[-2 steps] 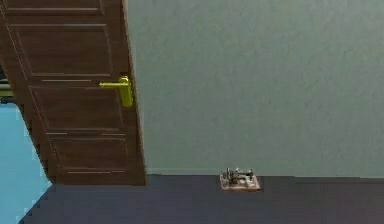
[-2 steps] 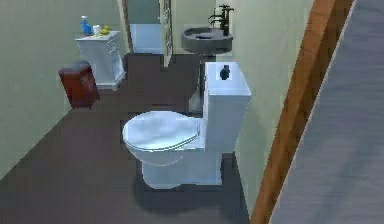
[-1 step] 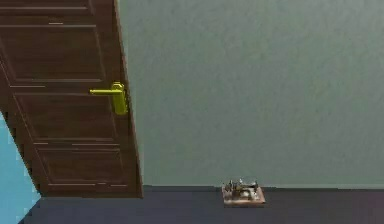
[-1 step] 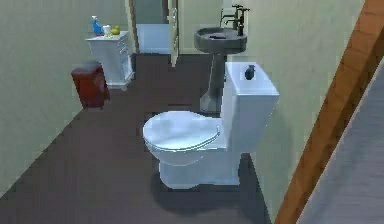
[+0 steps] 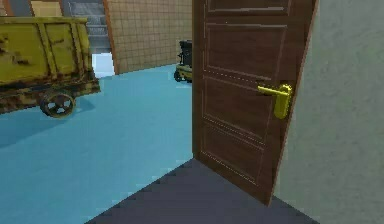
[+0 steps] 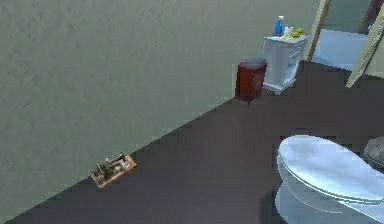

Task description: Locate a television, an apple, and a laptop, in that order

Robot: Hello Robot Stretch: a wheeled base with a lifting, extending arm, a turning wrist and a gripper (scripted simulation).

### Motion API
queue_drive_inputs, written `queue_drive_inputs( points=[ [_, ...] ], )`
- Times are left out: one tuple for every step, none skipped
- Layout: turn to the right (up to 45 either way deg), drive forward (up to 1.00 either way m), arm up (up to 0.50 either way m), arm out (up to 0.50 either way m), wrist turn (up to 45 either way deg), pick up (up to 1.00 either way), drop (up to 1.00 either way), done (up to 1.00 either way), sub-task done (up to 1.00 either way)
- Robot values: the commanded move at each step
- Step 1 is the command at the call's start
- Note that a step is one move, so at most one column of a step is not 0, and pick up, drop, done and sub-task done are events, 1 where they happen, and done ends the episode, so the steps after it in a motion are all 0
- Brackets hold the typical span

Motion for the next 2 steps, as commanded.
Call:
queue_drive_inputs(
  points=[
    [-15.0, 0.0, 0.0, 0.0, 0.0, 0.0, 0.0, 0.0, 0.0],
    [0.0, 1.0, 0.0, 0.0, 0.0, 0.0, 0.0, 0.0, 0.0]
  ],
)
